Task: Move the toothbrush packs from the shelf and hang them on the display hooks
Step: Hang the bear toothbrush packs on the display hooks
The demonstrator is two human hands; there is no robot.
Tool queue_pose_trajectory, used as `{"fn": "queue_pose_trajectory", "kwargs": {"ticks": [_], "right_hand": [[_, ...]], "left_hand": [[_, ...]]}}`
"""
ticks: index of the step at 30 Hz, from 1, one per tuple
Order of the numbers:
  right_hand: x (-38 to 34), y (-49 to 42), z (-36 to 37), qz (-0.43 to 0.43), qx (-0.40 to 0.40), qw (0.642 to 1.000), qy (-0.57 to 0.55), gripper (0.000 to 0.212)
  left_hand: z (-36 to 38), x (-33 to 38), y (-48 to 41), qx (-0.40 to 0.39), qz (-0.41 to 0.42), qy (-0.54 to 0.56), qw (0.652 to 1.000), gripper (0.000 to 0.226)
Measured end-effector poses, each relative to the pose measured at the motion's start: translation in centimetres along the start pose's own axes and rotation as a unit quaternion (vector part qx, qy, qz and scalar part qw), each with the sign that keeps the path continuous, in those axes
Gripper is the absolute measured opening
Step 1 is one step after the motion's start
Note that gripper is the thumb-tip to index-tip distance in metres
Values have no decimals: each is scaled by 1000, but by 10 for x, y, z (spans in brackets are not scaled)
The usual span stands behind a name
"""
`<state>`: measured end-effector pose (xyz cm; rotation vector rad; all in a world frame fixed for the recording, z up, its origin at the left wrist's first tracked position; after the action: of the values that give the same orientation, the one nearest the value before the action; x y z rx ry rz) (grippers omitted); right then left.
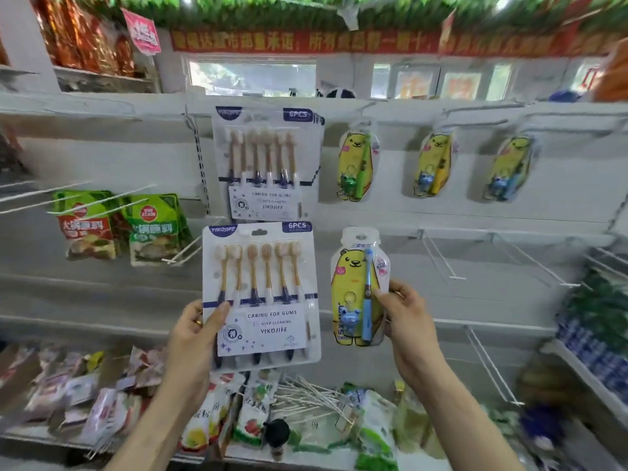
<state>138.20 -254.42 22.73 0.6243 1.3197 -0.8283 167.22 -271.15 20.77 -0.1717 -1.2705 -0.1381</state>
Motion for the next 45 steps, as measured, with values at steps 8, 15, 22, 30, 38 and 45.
{"fn": "queue_pose_trajectory", "kwargs": {"ticks": [8,15,22,30,38,45], "right_hand": [[-38,-13,-56,-22,94,995,-2,17],[-60,-9,-107,-48,152,987,14,20],[-87,-24,-158,-70,177,982,2,18],[-156,-67,-242,-125,166,978,8,18],[-201,-107,-293,-133,131,982,-11,21],[-213,-129,-303,-132,111,984,-30,19]], "left_hand": [[80,7,-16,-109,37,-35,993,45],[129,0,-12,-171,21,-11,985,48],[174,-4,2,-169,24,-11,985,43],[257,-11,31,-130,43,30,990,37],[306,-20,57,-75,60,43,994,11],[312,-22,65,-56,76,42,995,14]]}}
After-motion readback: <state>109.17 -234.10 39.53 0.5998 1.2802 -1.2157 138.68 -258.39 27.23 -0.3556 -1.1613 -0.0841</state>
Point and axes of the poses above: each hand's wrist, its own y-axis away from the middle knuckle, its own z-axis out of the palm, x = y × z, the point moved 5 cm from there along -y, towards the middle knuckle, and after that the axes turned 5 degrees about x, right-handed, at the moved point
